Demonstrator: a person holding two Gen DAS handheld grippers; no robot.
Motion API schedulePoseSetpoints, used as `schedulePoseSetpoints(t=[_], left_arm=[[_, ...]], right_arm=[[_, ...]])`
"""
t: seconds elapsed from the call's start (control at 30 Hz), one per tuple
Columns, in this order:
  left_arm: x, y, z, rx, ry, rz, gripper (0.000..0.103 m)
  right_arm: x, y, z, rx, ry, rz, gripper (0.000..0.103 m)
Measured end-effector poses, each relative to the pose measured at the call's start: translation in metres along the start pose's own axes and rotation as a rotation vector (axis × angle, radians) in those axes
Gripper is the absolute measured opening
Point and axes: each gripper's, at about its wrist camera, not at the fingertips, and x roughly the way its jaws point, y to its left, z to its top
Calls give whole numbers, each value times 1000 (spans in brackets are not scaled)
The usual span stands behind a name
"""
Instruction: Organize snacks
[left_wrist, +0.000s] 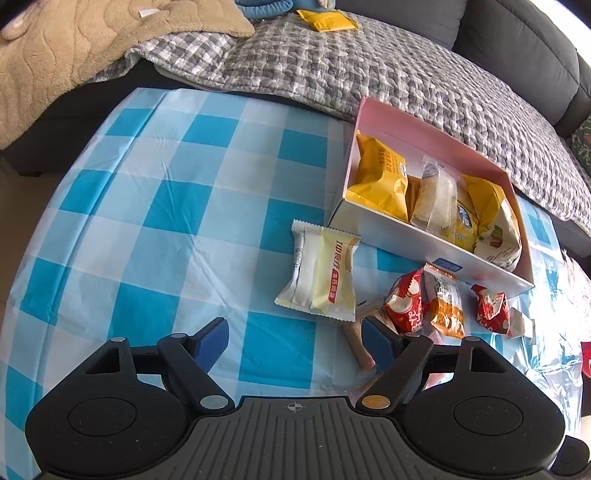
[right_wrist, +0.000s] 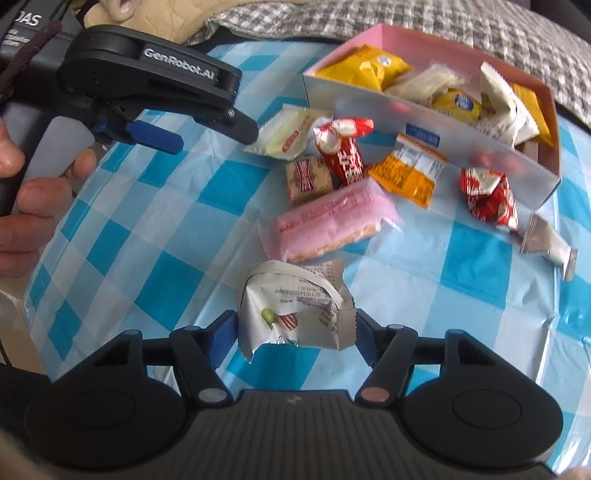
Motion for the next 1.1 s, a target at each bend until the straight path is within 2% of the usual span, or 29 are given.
schedulePoseSetpoints(t=[0.1, 0.2, 0.3, 0.33, 0.4, 0.57, 0.7, 0.77, 0.83, 0.9, 0.97, 1.03, 1.1], left_arm=[[1, -1, 0, 3, 4, -7, 80], [1, -4, -1, 21, -2, -8, 80], [1, -3, 0, 23, -7, -9, 81], [1, -2, 0, 20, -10, -11, 81], [1, -1, 1, 18, -11, -17, 81], [7, -2, 3, 9, -5, -21, 80], [15, -7, 11, 5, 14, -72, 81], [22, -11, 16, 4, 27, -85, 81], [30, -17, 21, 28, 26, -63, 81], [40, -22, 26, 71, 21, -34, 81], [50, -25, 28, 106, 13, -1, 81], [61, -28, 26, 140, 14, 34, 79], [69, -30, 23, 176, 21, 68, 76]], right_arm=[[4, -3, 2, 31, -12, 7, 67], [7, -4, 2, 33, -17, 22, 65], [3, -3, 4, 11, -46, 22, 58], [0, -3, 4, -1, -51, 31, 49], [-4, -8, 4, -2, -40, 40, 45], [-6, -13, -1, -13, -20, 49, 43], [-13, -13, 0, -14, -29, 53, 43], [-13, -21, 0, 44, -18, 90, 45], [-12, -29, 1, 108, -13, 114, 48], [-11, -30, 1, 129, -17, 81, 60], [-10, -29, 2, 109, -43, 32, 78], [-6, -28, 1, 104, -63, 24, 79], [0, -26, 2, 111, -59, 45, 75]])
